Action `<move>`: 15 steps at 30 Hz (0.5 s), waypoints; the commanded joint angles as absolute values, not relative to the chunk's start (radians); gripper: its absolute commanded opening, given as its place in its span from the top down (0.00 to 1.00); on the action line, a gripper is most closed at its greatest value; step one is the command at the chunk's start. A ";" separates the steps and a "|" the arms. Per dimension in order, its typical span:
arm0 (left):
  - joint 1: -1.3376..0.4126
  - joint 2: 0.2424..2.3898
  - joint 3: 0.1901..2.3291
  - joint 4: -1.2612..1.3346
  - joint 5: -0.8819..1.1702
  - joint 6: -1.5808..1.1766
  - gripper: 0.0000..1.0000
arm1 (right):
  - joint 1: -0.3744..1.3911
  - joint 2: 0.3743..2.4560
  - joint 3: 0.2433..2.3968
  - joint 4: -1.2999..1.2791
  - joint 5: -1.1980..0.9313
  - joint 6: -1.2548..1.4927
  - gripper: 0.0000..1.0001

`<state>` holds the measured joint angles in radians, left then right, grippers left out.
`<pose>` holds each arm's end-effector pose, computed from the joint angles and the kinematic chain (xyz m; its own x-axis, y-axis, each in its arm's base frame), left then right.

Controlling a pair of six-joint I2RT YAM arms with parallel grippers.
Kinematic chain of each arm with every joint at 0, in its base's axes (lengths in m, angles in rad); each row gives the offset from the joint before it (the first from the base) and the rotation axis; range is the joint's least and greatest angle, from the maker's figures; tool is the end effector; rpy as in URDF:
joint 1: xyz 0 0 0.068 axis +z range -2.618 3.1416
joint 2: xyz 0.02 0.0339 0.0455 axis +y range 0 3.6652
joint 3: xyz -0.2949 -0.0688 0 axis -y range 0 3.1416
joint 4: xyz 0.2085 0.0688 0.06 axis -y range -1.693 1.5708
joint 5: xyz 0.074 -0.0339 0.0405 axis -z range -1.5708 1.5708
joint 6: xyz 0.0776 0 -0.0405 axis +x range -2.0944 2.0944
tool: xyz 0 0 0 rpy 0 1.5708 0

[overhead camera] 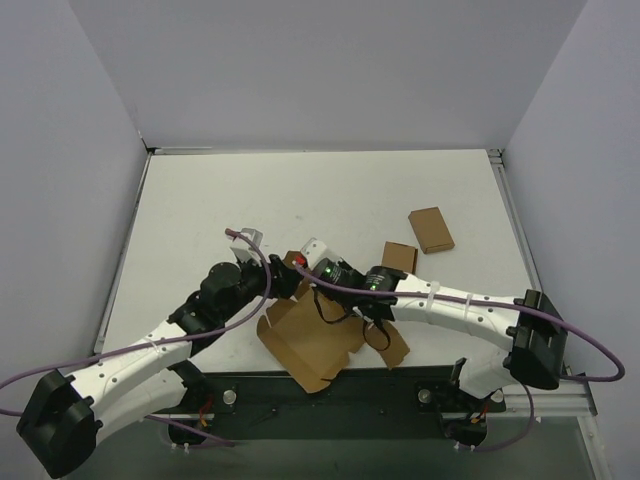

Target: Fold the paper box

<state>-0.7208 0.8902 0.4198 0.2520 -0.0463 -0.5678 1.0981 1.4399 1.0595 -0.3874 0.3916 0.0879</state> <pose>0.1492 -0.1263 0.2688 -0.4735 -0.2991 -0.8285 0.4397 0.7348 -0.5165 0.1640 0.2556 0.2830 -0.3763 -0.5576 -0.7399 -0.6675 0.7170 -0.2009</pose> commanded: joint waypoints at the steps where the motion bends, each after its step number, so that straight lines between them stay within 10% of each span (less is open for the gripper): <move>1: -0.692 0.891 0.433 0.193 -0.066 -0.572 0.18 | 1.155 1.491 1.118 -0.426 0.690 -0.124 1.00; 15: -0.394 1.026 0.437 0.336 0.069 -0.583 0.17 | 1.241 1.551 0.982 -0.163 0.822 -0.393 1.00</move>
<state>-0.4484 0.9195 0.4175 0.2214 0.0097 -0.5922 1.2221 1.5723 1.0168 -0.2211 0.7429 -0.2981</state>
